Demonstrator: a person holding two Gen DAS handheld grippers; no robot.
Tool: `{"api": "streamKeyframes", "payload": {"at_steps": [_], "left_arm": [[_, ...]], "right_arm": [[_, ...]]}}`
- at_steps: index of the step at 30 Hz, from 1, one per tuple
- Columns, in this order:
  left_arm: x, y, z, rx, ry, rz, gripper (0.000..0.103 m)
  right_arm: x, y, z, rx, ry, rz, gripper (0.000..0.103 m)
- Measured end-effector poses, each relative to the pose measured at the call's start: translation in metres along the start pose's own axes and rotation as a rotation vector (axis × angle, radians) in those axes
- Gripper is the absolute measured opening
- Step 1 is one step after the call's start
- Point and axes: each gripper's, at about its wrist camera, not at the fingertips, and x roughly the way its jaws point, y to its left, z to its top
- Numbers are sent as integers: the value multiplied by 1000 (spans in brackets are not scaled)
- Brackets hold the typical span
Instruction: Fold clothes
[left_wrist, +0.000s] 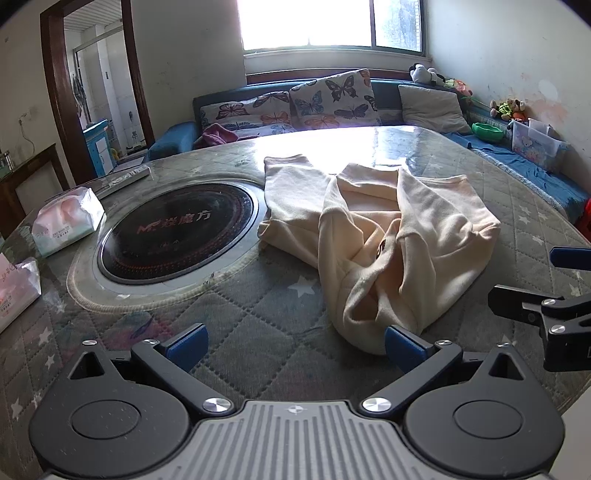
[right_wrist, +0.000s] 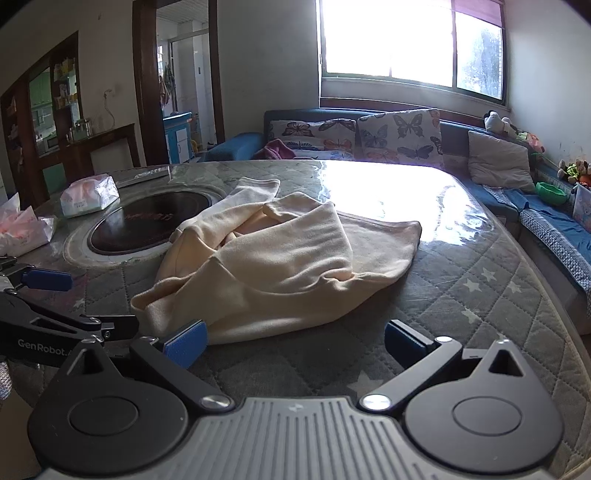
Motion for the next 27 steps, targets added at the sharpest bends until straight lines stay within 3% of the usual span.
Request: {"api": "streamKeyframes", "payload": {"at_steps": [16,27], "left_arm": [[13,5,27,16,-13,-26,103],[37,6,68,50,-47,-80,102]], "right_arm": [[17,-5,27,-11,-12,18,101],[48,-27,58,20,8,58,86]]}}
